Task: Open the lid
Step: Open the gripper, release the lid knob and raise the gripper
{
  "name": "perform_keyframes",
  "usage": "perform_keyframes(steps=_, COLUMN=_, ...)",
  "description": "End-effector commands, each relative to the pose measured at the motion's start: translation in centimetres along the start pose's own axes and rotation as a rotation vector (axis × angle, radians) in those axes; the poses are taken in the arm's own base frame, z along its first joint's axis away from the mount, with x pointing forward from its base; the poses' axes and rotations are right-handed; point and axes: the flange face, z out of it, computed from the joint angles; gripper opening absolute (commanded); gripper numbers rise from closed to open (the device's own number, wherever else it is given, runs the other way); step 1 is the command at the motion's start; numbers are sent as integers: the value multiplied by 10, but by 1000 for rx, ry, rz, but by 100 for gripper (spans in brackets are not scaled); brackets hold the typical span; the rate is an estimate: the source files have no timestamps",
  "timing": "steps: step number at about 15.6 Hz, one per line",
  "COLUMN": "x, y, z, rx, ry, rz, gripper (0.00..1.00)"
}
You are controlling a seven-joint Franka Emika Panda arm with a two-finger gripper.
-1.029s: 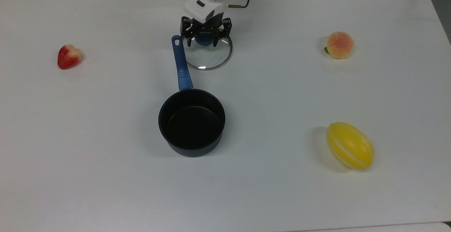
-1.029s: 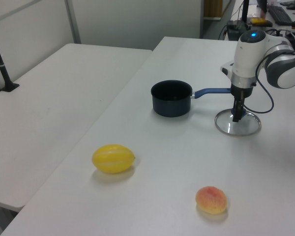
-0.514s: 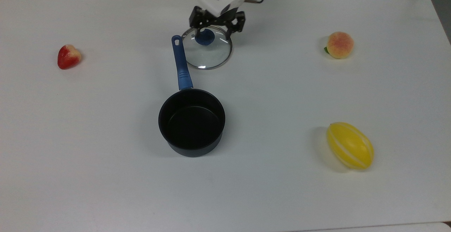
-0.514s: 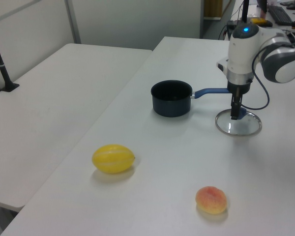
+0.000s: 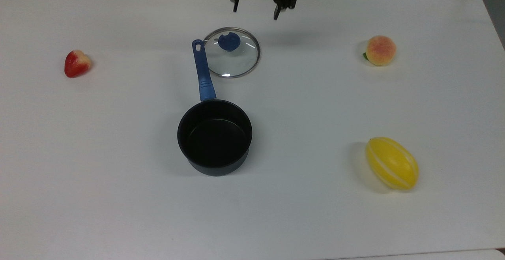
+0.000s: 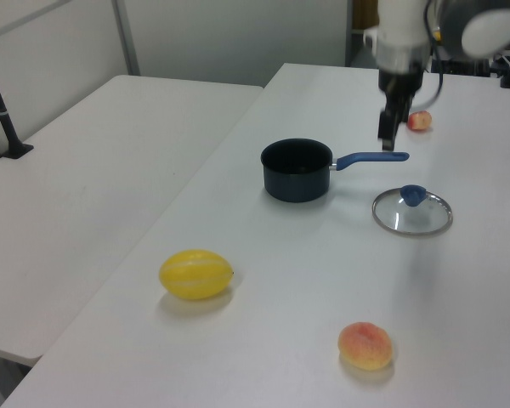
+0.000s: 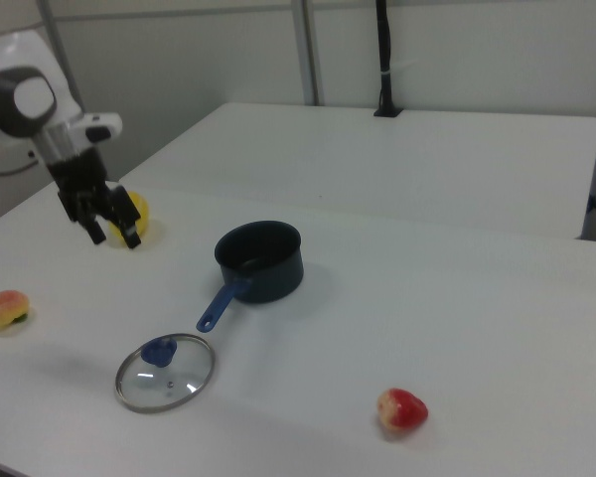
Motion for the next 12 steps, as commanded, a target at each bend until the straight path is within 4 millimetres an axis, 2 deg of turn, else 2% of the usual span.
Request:
perform_keyframes(steps=1, x=13, y=43, z=-56, rx=60, ry=-15, rz=100, gripper=100)
perform_keyframes(steps=3, x=17, y=96, z=-76, rx=95, ry=-6, rz=173, gripper=100)
perform_keyframes(steps=6, x=15, y=136, z=-80, rx=103, ry=3, rz=198, gripper=100)
perform_keyframes(steps=9, x=17, y=142, z=-80, rx=144, ry=8, rz=206, gripper=100)
perform_keyframes(steps=12, x=25, y=137, z=-73, rx=211, ry=34, rz=95, gripper=100)
